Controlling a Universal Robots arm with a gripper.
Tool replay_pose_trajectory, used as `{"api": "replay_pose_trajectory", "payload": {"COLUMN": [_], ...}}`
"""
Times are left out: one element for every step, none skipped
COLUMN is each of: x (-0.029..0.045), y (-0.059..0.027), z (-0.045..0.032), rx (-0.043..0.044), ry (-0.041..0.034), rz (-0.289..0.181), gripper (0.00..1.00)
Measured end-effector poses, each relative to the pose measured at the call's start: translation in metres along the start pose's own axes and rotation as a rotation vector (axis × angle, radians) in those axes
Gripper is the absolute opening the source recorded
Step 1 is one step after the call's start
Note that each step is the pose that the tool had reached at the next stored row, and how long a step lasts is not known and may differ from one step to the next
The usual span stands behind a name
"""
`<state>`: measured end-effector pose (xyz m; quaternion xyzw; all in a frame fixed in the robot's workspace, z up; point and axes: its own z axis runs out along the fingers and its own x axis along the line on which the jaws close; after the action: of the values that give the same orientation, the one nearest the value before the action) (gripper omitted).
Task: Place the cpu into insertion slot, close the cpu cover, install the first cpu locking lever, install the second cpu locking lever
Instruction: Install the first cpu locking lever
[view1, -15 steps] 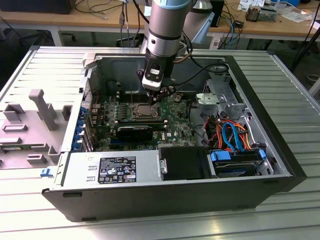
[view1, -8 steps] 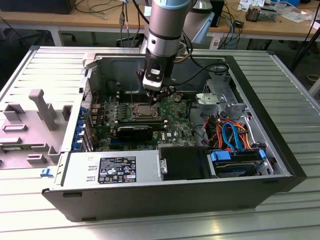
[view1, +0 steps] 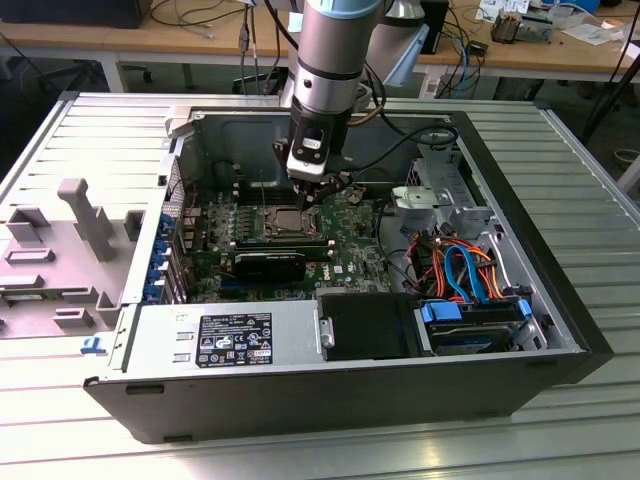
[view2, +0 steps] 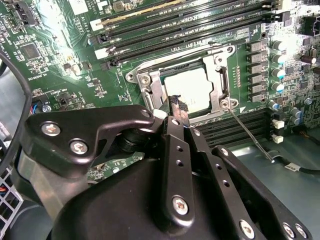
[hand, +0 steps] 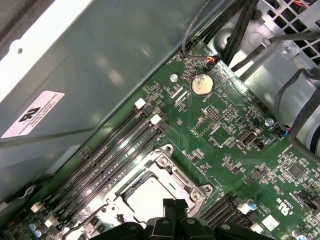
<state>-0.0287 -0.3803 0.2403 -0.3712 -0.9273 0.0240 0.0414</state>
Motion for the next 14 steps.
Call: {"api": "replay_pose_trajectory", "payload": {"x": [0.0, 0.0, 0.0, 0.0, 0.0, 0.0, 0.0, 0.0, 0.0, 0.0, 0.0, 0.0, 0.0, 0.0], "y": [0.0, 0.0, 0.0, 0.0, 0.0, 0.0, 0.0, 0.0, 0.0, 0.0, 0.0, 0.0, 0.0, 0.0], "z": [0.0, 0.0, 0.0, 0.0, 0.0, 0.0, 0.0, 0.0, 0.0, 0.0, 0.0, 0.0, 0.0, 0.0], "rx": [0.0002, 0.0003, 0.0004, 0.0005, 0.0006, 0.0007, 0.0009, 0.0009, 0.0011, 0.0012, 0.0013, 0.0014, 0.0015, 0.0015], "ry": [-0.0002, -0.0004, -0.0005, -0.0007, -0.0007, -0.0009, -0.0011, -0.0012, -0.0014, -0.0015, -0.0016, -0.0017, -0.0019, -0.0019], "rz": [-0.003, -0.005, -0.006, -0.008, -0.01, -0.013, -0.015, -0.016, -0.018, -0.02, -0.022, -0.023, -0.025, -0.026], "gripper": [0.11, 0.11, 0.11, 0.11, 0.11, 0.11, 0.11, 0.11, 0.11, 0.11, 0.11, 0.11, 0.11, 0.11]}}
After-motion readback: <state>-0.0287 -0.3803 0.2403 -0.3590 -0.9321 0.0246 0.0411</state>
